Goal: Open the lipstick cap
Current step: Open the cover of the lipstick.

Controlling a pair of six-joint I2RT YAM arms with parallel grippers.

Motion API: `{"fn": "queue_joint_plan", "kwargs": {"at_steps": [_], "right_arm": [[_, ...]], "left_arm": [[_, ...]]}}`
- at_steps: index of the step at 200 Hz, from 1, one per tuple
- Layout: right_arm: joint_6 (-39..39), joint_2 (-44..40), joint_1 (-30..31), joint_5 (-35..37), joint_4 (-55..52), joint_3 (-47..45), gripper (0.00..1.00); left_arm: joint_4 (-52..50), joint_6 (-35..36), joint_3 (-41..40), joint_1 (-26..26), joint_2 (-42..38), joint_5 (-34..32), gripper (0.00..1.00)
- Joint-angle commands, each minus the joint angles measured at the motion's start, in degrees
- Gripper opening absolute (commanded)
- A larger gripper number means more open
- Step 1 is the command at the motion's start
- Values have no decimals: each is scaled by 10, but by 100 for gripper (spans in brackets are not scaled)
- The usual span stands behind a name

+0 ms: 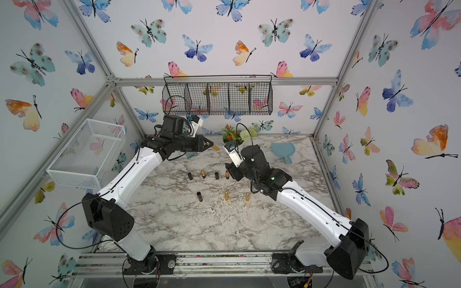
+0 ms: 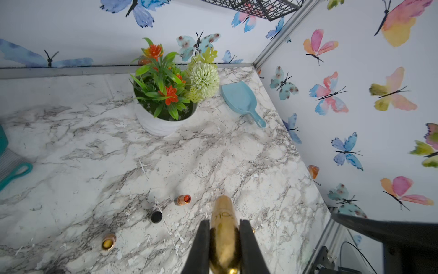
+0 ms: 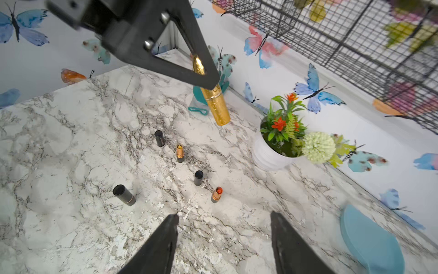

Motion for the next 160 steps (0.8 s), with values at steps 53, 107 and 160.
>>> {"fn": "queue_joint_plan", "kwargs": {"at_steps": [53, 107, 160], "right_arm": [[-46, 93, -1, -135, 19, 91, 60], [-47, 125, -4, -179, -2, 98, 59], [-49, 129, -6, -188, 11, 87, 54]], "left_arm": [[-48, 0, -74, 24, -62, 142, 0], [-56, 6, -72, 28, -68, 150, 0], [-58, 10, -78, 29, -63, 169, 0]]}}
